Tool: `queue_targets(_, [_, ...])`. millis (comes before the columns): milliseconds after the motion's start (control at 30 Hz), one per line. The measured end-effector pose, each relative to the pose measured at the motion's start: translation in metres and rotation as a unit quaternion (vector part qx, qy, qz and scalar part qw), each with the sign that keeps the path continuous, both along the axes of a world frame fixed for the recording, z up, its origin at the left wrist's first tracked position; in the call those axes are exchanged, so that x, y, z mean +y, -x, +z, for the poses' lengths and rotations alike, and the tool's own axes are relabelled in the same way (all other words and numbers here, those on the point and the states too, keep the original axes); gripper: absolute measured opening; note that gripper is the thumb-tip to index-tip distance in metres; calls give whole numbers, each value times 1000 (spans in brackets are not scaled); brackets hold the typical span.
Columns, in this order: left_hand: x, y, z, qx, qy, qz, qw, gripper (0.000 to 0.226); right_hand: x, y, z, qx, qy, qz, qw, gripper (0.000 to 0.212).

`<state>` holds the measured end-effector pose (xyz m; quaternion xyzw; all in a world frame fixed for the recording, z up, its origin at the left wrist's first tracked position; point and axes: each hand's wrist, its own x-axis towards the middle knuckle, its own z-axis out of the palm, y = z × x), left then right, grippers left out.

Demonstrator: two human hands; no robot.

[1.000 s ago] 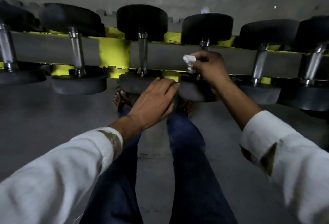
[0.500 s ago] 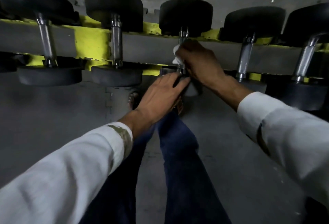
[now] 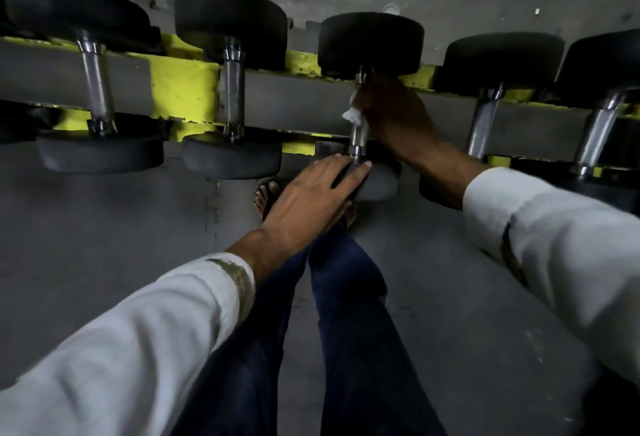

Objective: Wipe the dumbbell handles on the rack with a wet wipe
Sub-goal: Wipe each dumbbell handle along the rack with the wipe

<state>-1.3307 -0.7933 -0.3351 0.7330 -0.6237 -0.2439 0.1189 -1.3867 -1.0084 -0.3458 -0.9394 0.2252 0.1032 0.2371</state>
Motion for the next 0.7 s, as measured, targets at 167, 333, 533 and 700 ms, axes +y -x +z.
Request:
queue_targets(167, [-4, -15, 0, 61, -26, 32, 997, 60, 29, 6, -3, -12, -80, -200, 976, 36])
queue_targets(333, [-9, -26, 0, 69, -45, 3, 997, 63, 13, -10, -14, -6, -82, -420, 904, 25])
queue_targets(533, [-10, -27, 4, 55, -41, -16, 997, 65, 28, -4, -3, 86, -194, -402, 891, 29])
queue_targets(700, [-10, -19, -2, 43, -30, -24, 998, 66, -9, -19, -44, 50, -232, -471, 849, 36])
